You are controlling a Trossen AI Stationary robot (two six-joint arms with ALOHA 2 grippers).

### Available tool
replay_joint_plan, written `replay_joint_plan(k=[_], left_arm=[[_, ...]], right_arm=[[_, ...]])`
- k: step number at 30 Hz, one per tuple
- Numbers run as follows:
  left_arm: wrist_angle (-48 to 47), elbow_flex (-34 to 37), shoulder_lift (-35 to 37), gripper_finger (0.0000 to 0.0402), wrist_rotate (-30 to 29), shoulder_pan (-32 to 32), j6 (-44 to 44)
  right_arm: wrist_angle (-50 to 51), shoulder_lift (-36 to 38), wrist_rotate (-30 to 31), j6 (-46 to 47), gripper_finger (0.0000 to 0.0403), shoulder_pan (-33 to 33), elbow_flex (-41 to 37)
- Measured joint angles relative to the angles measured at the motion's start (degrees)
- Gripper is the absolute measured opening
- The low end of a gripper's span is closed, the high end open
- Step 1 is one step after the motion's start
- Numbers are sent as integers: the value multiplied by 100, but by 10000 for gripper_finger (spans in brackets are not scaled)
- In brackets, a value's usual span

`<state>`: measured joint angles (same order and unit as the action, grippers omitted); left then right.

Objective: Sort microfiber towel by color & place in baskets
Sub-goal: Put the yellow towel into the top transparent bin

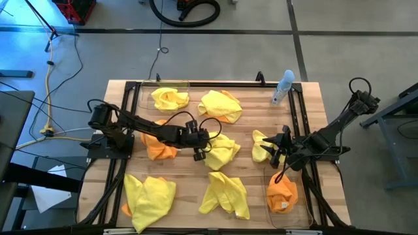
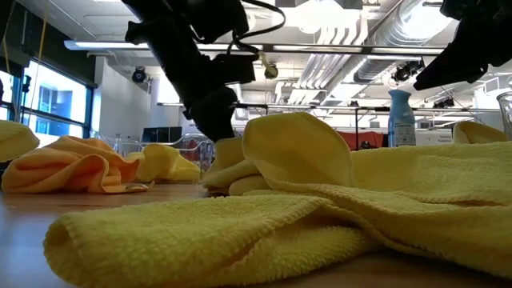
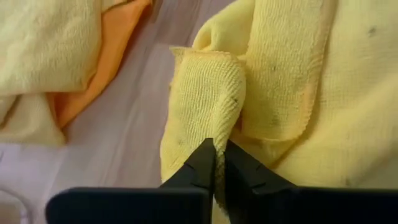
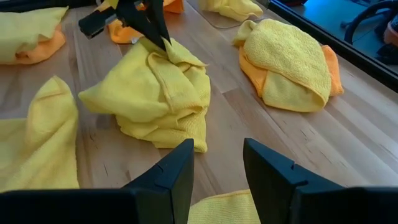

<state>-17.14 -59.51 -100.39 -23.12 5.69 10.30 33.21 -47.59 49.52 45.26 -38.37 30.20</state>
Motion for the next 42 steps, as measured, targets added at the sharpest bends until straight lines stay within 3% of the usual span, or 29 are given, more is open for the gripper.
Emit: replay_joint_plan(k=[7, 17, 24, 31, 38, 42], left_arm=[[-906, -352, 702, 1, -253, 2, 5], [-3031, -1606, 2154, 0, -2015, 7, -217], [-3279, -2415, 2720, 0, -2924, -318, -1130], [-3270, -2952, 2832, 0, -3204, -1103, -1928], [-3281, -2759, 2820, 0, -2605, -2027, -1951], [-3281, -2518, 2814, 0, -2550, -2384, -1851]], right_arm=[[5, -15, 39, 125, 132, 0, 0], [65, -170, 68, 375, 132, 7, 0], [109, -186, 98, 358, 132, 7, 0], [133, -186, 129, 307, 132, 9, 0], [133, -186, 129, 229, 132, 7, 0], [133, -186, 131, 229, 132, 7, 0]])
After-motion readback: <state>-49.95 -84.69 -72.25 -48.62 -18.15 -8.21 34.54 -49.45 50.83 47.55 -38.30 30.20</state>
